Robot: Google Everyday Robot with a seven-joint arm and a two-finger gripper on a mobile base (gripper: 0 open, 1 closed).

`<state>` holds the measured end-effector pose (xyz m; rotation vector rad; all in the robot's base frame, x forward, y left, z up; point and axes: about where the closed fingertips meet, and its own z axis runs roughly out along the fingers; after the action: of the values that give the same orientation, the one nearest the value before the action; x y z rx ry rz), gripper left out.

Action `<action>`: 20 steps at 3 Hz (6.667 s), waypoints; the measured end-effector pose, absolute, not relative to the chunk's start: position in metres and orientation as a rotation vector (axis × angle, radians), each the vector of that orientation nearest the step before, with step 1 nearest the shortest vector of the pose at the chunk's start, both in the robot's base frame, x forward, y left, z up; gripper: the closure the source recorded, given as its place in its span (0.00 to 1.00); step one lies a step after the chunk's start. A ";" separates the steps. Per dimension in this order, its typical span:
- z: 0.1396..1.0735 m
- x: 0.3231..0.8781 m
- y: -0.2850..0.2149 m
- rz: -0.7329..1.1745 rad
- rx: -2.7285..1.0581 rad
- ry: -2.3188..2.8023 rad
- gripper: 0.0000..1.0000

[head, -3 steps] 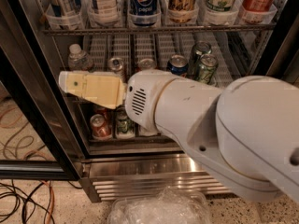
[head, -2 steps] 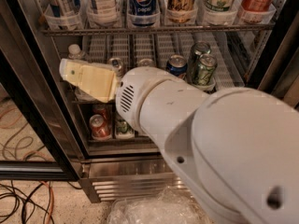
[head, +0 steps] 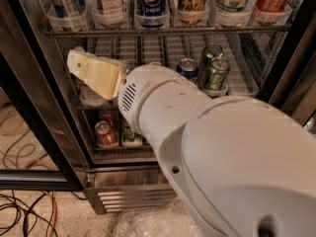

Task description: Pick pepsi can from top shelf of fridge

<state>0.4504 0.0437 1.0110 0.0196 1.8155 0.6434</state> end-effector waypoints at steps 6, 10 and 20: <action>1.071 0.518 0.021 0.410 -0.047 1.630 0.00; 1.069 0.543 0.027 0.293 -0.159 1.604 0.41; 1.101 0.641 0.004 0.166 -0.098 1.497 1.00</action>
Offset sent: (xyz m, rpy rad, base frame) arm 0.0854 -0.0546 0.0466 -0.1958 -0.1718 -0.1960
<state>0.6406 0.0036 1.1009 -0.0981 1.4967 0.1664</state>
